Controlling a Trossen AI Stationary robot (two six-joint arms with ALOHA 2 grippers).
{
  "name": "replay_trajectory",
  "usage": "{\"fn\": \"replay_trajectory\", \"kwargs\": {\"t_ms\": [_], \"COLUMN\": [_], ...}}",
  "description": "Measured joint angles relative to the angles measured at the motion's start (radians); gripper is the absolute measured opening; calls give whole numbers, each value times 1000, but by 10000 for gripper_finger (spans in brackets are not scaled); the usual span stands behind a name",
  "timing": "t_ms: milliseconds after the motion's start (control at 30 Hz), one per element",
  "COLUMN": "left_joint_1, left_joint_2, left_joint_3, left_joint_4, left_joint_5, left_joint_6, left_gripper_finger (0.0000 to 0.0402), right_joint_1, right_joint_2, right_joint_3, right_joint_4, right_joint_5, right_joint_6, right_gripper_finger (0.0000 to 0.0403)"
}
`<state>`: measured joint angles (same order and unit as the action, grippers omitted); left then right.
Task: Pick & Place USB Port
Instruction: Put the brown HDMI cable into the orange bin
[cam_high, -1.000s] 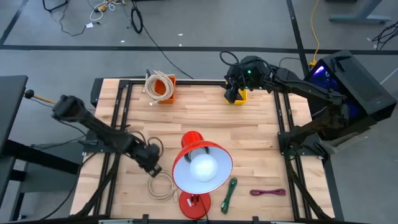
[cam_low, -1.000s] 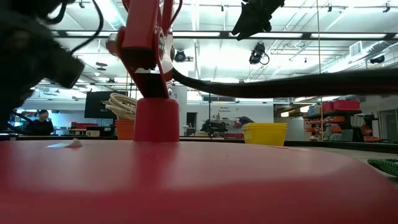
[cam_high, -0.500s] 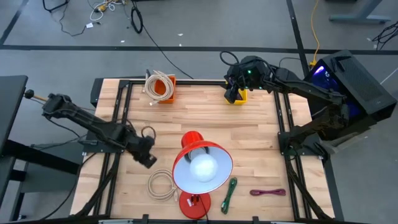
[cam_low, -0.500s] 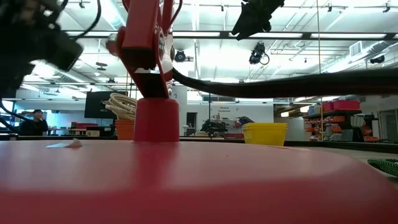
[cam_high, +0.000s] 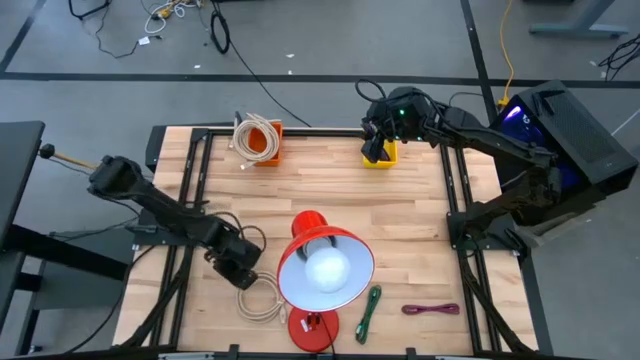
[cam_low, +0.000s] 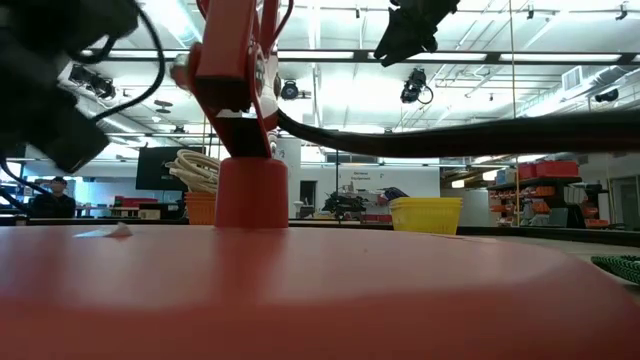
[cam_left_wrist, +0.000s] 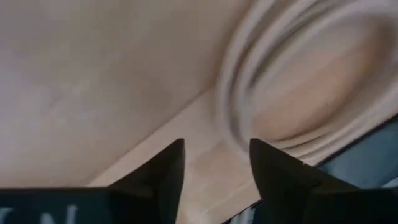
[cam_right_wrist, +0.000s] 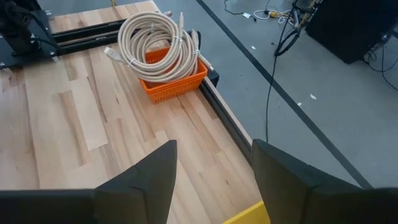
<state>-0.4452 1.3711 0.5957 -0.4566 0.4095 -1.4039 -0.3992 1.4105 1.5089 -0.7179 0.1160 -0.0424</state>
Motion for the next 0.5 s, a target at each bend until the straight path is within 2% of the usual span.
{"fn": "replay_trajectory", "kwargs": {"t_ms": [133, 233, 367, 500], "left_joint_1": [-29, -39, -38, -35], "left_joint_2": [64, 98, 125, 137], "left_joint_3": [0, 0, 1, 1], "left_joint_4": [30, 133, 291, 328], "left_joint_5": [45, 38, -31, -62], "left_joint_6": [-31, -57, -110, -139], "left_gripper_finger": [217, 227, 227, 223], "right_joint_1": [0, 0, 0, 0], "right_joint_2": [0, 0, 0, 0], "right_joint_3": [0, 0, 0, 0], "right_joint_4": [0, -1, -1, -2], "right_joint_5": [0, 0, 0, 0], "right_joint_6": [-12, -19, -20, -23], "right_gripper_finger": [208, 208, 208, 208]}}
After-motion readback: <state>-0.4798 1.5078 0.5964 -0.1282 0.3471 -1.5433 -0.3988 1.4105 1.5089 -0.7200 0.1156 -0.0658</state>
